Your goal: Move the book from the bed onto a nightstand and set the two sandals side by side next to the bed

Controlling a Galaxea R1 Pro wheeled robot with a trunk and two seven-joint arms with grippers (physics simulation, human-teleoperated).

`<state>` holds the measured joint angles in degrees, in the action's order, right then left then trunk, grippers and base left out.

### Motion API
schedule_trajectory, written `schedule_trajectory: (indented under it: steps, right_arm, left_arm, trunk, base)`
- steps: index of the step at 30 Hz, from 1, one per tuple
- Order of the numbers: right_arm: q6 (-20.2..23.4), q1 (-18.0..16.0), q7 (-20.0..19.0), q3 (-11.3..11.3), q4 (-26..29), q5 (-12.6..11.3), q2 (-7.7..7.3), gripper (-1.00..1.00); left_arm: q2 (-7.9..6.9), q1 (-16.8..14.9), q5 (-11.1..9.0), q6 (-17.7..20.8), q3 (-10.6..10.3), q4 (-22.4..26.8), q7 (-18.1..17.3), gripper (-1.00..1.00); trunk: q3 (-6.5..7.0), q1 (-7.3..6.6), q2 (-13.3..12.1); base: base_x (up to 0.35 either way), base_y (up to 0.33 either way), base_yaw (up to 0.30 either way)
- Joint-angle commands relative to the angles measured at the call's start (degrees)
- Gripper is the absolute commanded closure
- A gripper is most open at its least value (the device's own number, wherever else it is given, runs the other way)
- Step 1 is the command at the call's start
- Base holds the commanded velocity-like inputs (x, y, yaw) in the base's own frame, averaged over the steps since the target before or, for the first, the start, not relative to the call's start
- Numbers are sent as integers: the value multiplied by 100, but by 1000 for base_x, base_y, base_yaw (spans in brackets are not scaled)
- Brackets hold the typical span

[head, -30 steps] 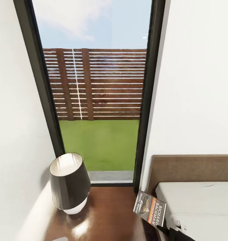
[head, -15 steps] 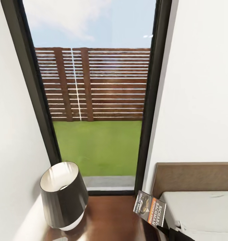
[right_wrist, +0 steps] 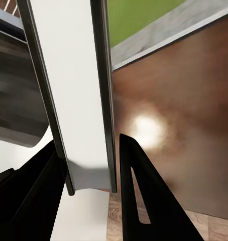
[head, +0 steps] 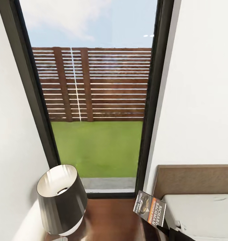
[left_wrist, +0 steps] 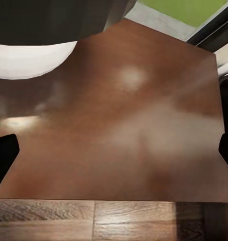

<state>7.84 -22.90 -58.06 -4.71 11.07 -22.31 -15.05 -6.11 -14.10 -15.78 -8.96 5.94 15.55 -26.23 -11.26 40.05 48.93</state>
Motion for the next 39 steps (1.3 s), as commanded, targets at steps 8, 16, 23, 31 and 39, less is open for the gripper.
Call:
schedule_trajectory:
  steps: [8,16,23,31,39]
  right_arm:
    - [59,-6,-14,-47,0,8,2,100]
    - [59,-5,-15,-47,0,8,2,100]
    - [59,-4,-9,-47,0,10,2,100]
    - [69,-4,-37,-47,0,8,2,100]
    - [143,-5,-261,-44,39,22,-39,100]
  left_arm:
    - [-5,-48,-21,1245,-28,853,-2841,-100]
    - [119,-58,-38,2609,-305,2136,-3723,-100]
    - [160,-75,-56,3732,-370,2851,-4558,-100]
    - [179,-76,-57,3970,-358,2899,-4667,-100]
    - [182,-76,-57,3974,-359,2880,-4665,-100]
  trunk:
    - [-8,1,6]
    - [-8,1,6]
    - [-8,1,6]
    - [-8,1,6]
    - [-8,1,6]
  base:
    - [0,0,0]
    - [0,0,0]
    - [0,0,0]
    - [0,0,0]
    - [0,0,0]
